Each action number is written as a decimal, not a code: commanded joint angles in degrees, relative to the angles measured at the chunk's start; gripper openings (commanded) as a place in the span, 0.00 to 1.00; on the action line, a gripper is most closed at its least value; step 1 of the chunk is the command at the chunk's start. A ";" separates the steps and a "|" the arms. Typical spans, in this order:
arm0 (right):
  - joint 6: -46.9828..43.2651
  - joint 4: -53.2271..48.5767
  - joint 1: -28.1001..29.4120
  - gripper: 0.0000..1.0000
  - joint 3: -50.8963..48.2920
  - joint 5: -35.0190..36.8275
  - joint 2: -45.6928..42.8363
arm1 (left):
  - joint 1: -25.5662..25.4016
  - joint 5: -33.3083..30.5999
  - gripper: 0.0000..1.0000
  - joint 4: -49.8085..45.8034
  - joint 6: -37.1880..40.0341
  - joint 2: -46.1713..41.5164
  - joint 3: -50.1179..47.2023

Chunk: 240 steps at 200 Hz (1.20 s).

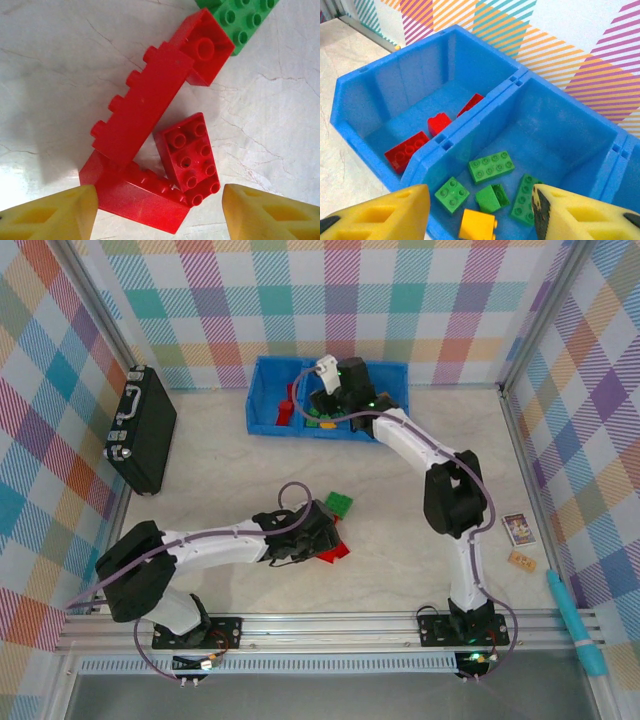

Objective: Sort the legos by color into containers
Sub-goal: Pick up the lego from the middle-left of the table.

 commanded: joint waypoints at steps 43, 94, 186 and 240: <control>-1.62 5.34 -0.11 0.57 -8.18 1.73 -9.44 | -2.79 0.82 0.63 -1.95 -3.28 2.99 -0.44; -2.04 5.13 -0.18 0.57 -10.01 2.63 -11.52 | -4.65 0.69 0.59 -1.86 -4.61 3.87 -1.49; -2.93 5.23 -0.16 0.58 -13.37 4.07 -15.13 | -7.65 -1.99 0.62 -9.20 0.73 8.97 3.80; -3.57 5.48 -0.25 0.58 -14.61 4.65 -16.26 | -8.66 -0.87 0.59 -10.14 1.15 9.45 4.56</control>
